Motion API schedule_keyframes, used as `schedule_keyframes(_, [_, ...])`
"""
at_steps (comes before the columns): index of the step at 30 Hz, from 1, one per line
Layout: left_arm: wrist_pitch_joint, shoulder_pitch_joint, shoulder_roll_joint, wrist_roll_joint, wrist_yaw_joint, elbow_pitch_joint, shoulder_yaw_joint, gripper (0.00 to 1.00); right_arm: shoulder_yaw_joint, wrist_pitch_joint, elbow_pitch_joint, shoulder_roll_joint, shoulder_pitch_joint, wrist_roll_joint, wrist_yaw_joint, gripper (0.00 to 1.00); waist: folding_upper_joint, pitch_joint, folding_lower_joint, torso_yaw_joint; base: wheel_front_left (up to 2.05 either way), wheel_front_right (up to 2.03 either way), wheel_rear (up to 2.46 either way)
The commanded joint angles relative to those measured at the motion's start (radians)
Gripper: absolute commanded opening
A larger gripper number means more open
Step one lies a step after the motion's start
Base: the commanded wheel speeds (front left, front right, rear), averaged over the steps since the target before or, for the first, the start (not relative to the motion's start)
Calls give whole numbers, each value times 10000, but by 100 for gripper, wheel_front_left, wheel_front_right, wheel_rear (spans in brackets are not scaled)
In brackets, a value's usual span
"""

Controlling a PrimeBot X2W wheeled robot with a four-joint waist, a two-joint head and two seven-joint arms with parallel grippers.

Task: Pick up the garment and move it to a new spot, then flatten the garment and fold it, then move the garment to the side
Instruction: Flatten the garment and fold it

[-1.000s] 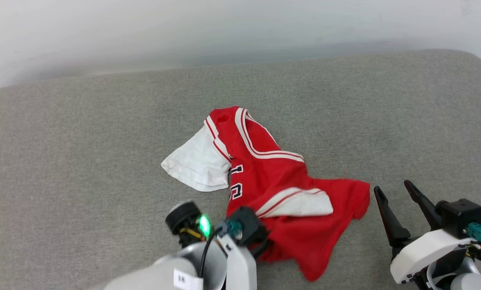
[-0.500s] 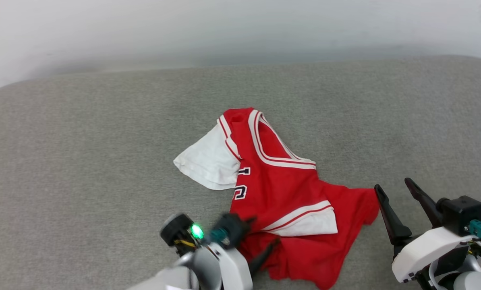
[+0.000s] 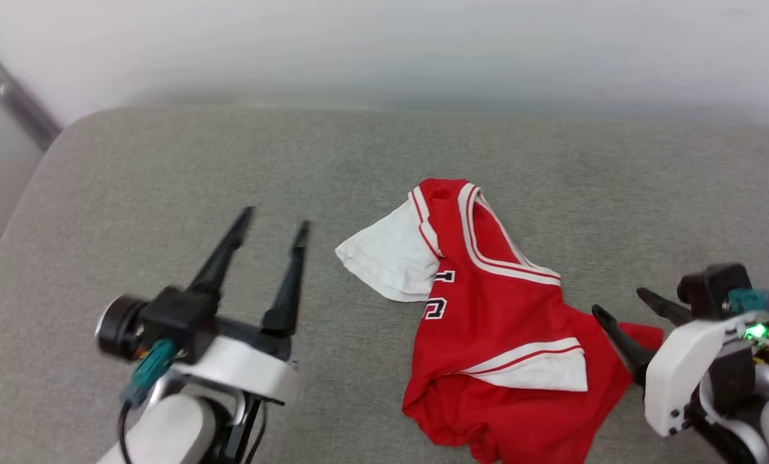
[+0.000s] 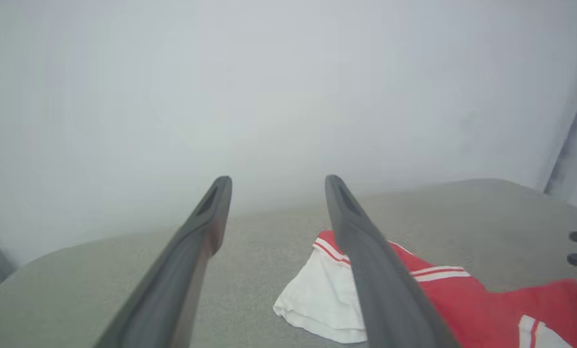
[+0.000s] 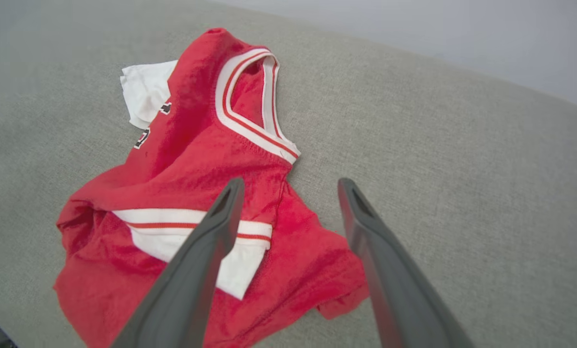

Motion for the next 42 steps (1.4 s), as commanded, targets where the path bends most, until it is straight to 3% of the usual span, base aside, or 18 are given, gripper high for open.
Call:
schedule_keyframes(1, [-17,523,-222,186,-5,-176,373,100,3,367,-42,-95,-246,157,-6,100,0,171,1,189,0,0,0])
schedule_keyframes(5, [-20,1595,-827,1117,-491,-440,1554,100,48,2032,130,-437,-936,418,-7,100,0,482,1,540,0,0,0])
schedule_keyframes(10, [-22,2112,-1715,1871,-1471,-186,2293,100,166,3348,853,-527,-1793,602,-7,100,0,896,1,1091,0,0,0])
schedule_keyframes(17, [-24,2215,-2817,2598,-2509,286,2970,100,261,3949,2156,-739,-2660,204,-7,100,0,1323,1,1917,0,0,0])
schedule_keyframes(26, [-24,2376,-3749,3303,-3382,538,3730,100,194,4158,3484,-929,-2665,-103,-7,100,0,1698,1,2575,0,0,0])
schedule_keyframes(27, [-24,2406,-3905,3436,-3535,586,3837,100,181,4098,3686,-905,-2584,-163,-7,49,0,1755,1,2632,0,0,0])
schedule_keyframes(28, [-24,2421,-3977,3486,-3597,609,3892,100,170,4068,3762,-897,-2557,-200,-9,19,0,1775,1,2645,0,0,0])
schedule_keyframes(29, [-24,2427,-4038,3534,-3643,627,3942,100,156,3999,3816,-884,-2539,-235,-9,0,0,1790,1,2649,0,0,0])
schedule_keyframes(34, [-25,2524,-4241,3742,-3872,785,4203,100,127,3359,3647,-761,-2618,-220,-7,0,0,1606,1,2483,0,0,0])
schedule_keyframes(42, [-25,2779,-4371,3882,-4061,973,4570,100,137,2610,2014,-1015,-2337,-199,-7,0,0,784,1,1837,0,0,0])
